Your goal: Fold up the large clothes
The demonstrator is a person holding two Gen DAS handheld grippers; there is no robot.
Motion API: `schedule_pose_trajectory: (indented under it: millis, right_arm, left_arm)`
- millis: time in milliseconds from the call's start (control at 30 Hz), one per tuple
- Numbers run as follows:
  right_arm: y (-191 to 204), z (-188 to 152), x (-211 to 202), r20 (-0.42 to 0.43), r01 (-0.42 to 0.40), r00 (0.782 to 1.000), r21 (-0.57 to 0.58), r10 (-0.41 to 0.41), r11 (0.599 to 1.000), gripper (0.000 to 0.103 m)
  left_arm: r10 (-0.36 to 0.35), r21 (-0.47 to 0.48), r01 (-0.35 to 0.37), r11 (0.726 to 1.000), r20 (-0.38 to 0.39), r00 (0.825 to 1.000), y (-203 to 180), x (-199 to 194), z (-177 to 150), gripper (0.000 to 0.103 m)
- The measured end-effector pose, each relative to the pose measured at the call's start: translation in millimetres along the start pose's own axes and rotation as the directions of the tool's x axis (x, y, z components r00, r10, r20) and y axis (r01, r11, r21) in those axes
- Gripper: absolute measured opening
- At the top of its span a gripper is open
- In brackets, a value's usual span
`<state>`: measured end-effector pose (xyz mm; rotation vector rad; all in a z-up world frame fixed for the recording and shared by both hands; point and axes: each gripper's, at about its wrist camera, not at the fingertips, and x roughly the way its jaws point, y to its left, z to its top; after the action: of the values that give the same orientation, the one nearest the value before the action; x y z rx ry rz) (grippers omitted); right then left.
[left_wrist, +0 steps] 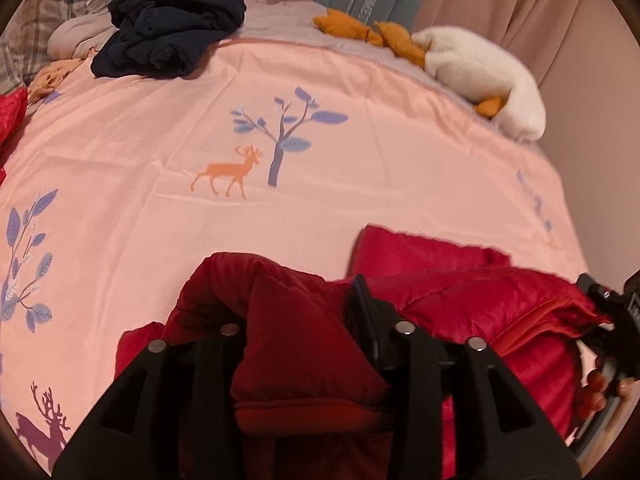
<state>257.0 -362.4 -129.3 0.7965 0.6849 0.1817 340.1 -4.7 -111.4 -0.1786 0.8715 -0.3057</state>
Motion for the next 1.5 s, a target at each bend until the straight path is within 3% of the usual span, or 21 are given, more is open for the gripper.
schedule_pose_trajectory:
  millis: [200,300,400,467,567,633,800,933,1033,1267,1433,1500]
  right_arm:
    - [-2,10,-25,0.073,-0.003,0.997,0.023,0.001,1.0,0.084]
    - [8,11,-37,0.109,0.057,0.993,-0.038,-0.052,0.998,0.085]
    - [18,10,-43,0.139,0.102,0.986,-0.107,-0.086,0.989,0.085]
    - [30,9,-48,0.176,0.144,0.978,-0.165,-0.114,0.976,0.085]
    - [43,7,-47,0.2,0.178,0.971,-0.231,-0.133,0.956,0.085]
    - [49,6,-37,0.184,0.211,0.969,-0.28,-0.163,0.936,0.085]
    - [56,-4,16,0.103,0.299,0.954,-0.369,-0.281,0.88,0.085]
    - [42,-15,57,0.045,0.368,0.922,-0.401,-0.383,0.839,0.085]
    - [27,-20,69,0.016,0.357,0.925,-0.377,-0.379,0.855,0.086]
    - [18,-26,76,0.012,0.343,0.932,-0.355,-0.362,0.87,0.087]
    - [27,-27,58,0.048,0.355,0.931,-0.347,-0.361,0.868,0.087]
    - [37,-33,41,0.069,0.333,0.941,-0.352,-0.331,0.875,0.087]
  left_arm:
    - [-0.097,-0.051,0.1,0.994,0.049,0.994,4,-26,10,0.059]
    - [-0.149,-0.089,0.157,0.984,0.082,0.985,9,-41,17,0.071]
    - [-0.153,-0.125,0.168,0.978,0.123,0.981,14,-51,22,0.077]
    - [-0.121,-0.13,0.14,0.982,0.143,0.982,16,-54,26,0.078]
    - [-0.02,-0.114,0.044,0.993,0.199,0.98,13,-60,29,0.088]
    - [-0.007,-0.074,0.024,0.997,0.212,0.977,6,-60,30,0.088]
    - [0.052,0.142,-0.065,0.988,0.098,0.994,-37,-25,21,0.088]
    - [0.115,0.181,-0.114,0.977,0.005,0.993,-46,20,11,0.088]
    - [0.127,0.169,-0.118,0.979,-0.044,0.991,-39,44,3,0.088]
    - [0.126,0.159,-0.124,0.979,0.0,0.992,-37,57,-6,0.09]
    - [0.175,0.172,-0.179,0.969,0.037,0.984,-45,39,-10,0.09]
    - [0.171,0.182,-0.18,0.967,0.062,0.983,-49,25,-13,0.09]
